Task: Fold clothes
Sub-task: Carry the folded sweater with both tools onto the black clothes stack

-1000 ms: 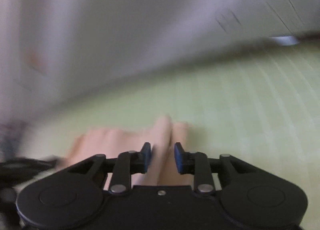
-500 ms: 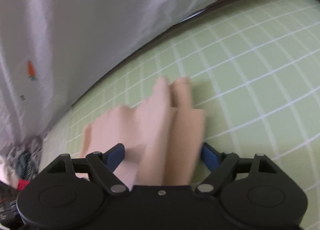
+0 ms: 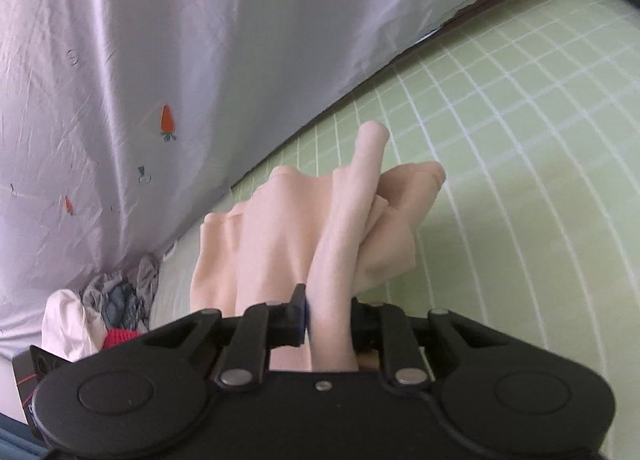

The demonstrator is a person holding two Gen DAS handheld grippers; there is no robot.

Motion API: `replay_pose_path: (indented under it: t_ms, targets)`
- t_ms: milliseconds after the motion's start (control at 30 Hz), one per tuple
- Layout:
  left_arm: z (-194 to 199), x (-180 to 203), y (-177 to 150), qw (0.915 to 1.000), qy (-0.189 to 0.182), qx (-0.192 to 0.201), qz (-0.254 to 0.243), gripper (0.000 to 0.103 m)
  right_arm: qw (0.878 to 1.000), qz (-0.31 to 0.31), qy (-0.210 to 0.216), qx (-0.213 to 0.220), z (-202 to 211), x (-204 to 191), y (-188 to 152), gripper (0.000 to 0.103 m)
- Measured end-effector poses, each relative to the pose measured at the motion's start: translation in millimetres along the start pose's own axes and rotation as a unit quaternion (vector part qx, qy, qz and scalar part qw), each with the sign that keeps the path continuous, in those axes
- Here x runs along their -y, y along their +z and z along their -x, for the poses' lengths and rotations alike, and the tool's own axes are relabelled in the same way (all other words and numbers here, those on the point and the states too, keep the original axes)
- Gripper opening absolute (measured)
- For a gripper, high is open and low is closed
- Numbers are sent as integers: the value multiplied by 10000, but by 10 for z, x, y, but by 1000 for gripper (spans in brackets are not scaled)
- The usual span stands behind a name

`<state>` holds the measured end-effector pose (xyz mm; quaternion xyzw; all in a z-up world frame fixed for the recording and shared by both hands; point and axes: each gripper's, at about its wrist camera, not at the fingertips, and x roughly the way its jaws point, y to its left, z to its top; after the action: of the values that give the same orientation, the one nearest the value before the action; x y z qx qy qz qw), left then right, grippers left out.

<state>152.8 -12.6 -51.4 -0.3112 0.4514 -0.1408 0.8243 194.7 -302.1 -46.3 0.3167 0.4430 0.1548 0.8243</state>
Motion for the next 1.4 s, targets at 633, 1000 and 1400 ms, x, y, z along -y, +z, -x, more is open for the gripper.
replay_pose_path:
  t_ms: [633, 1000, 1400]
  targets:
    - [-792, 1597, -1121, 9850, -727, -875, -1295, 15, 9863, -660, -911, 1210, 1841, 1154, -533, 18]
    - [-1818, 3389, -1210, 9844, -1035, -147, -1418, 15, 9805, 743, -870, 1599, 2846, 2257, 1022, 18]
    - [-3461, 4412, -28, 9820, 28, 346, -1859, 57, 9349, 2127, -1725, 2256, 2532, 2775, 3108, 56]
